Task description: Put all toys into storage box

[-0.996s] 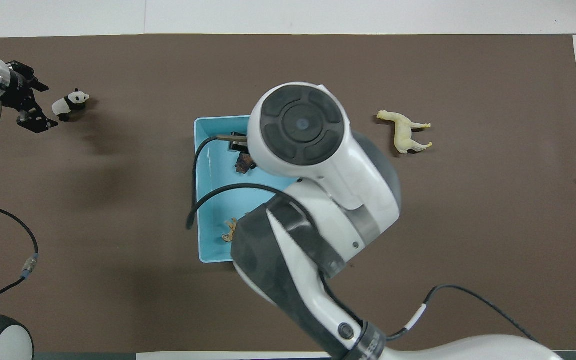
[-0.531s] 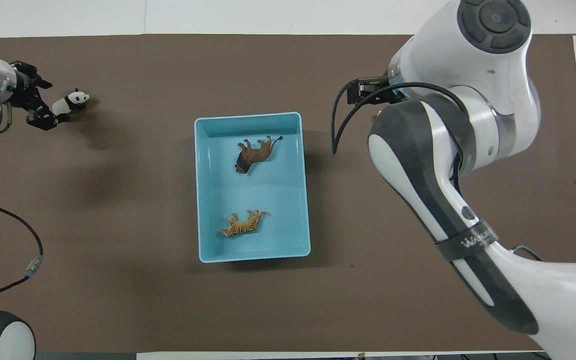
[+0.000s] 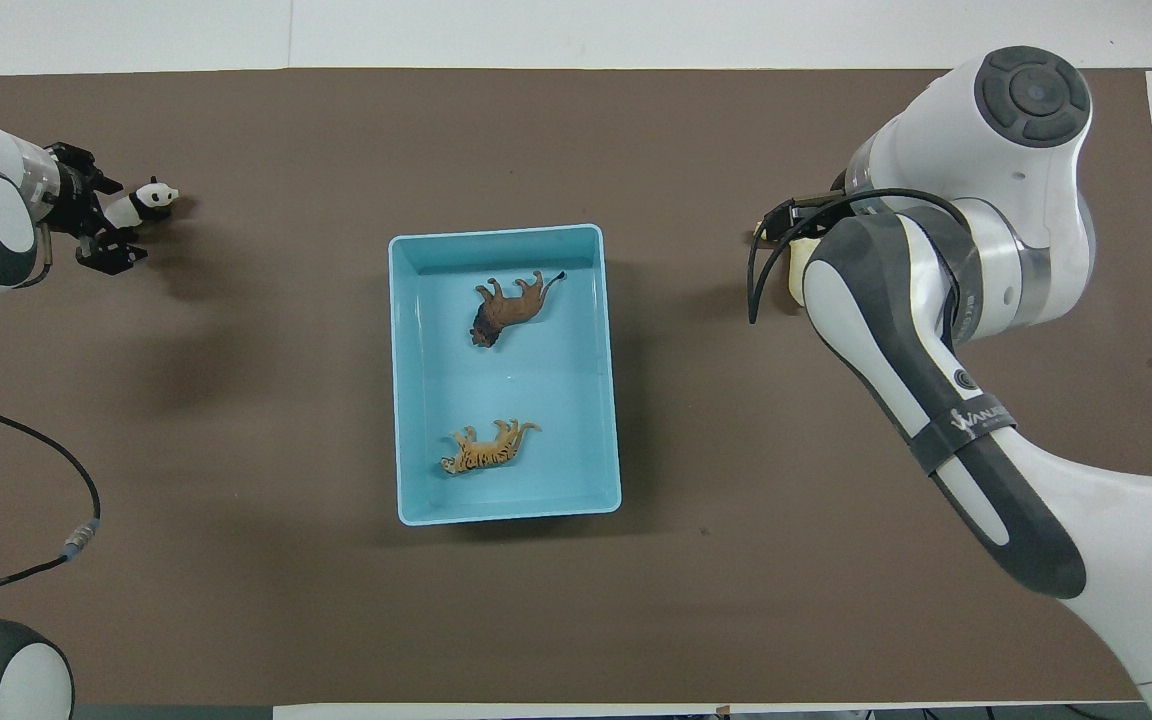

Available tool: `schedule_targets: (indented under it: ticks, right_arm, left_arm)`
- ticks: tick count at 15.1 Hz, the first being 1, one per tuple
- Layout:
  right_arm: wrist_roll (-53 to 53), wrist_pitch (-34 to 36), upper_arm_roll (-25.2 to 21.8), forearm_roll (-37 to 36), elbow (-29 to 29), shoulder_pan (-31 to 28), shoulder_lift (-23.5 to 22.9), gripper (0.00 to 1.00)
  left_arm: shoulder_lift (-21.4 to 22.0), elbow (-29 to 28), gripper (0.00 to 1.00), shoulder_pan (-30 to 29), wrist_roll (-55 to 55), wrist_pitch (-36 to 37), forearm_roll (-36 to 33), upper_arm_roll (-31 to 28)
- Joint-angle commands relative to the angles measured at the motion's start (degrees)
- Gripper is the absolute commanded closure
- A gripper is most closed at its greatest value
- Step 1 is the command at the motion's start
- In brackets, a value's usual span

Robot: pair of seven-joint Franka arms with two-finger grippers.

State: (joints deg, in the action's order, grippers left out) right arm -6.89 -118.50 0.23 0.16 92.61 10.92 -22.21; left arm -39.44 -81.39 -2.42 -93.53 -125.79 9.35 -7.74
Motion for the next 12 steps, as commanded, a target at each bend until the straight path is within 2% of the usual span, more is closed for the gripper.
schedule_targets:
  ticks: [1, 2, 8, 12]
  right_arm:
    - [2.67, -3.48, 0.48, -0.69, 0.99, -0.64, -2.3, 0.0]
    - [3.28, -4.45, 0.48, -0.77, 1.25, -0.64, -3.36, 0.0]
    - [3.82, -11.66, 0.48, -2.27, 8.45, -1.96, -2.76, 0.0]
    - [3.82, -16.75, 0.48, -2.27, 13.46, -2.05, -1.88, 0.0]
  left_arm:
    - [0.68, -1.32, 0.84, 0.48, -0.16, -1.03, 0.67, -0.52]
    - [0.68, -1.32, 1.0, 0.48, -0.16, -0.86, 0.67, -0.52]
    - [0.77, -0.36, 1.0, 0.57, -0.16, 0.63, 0.84, -0.52]
    - [2.34, 4.11, 1.0, 0.83, -0.07, 9.48, 1.11, 0.44]
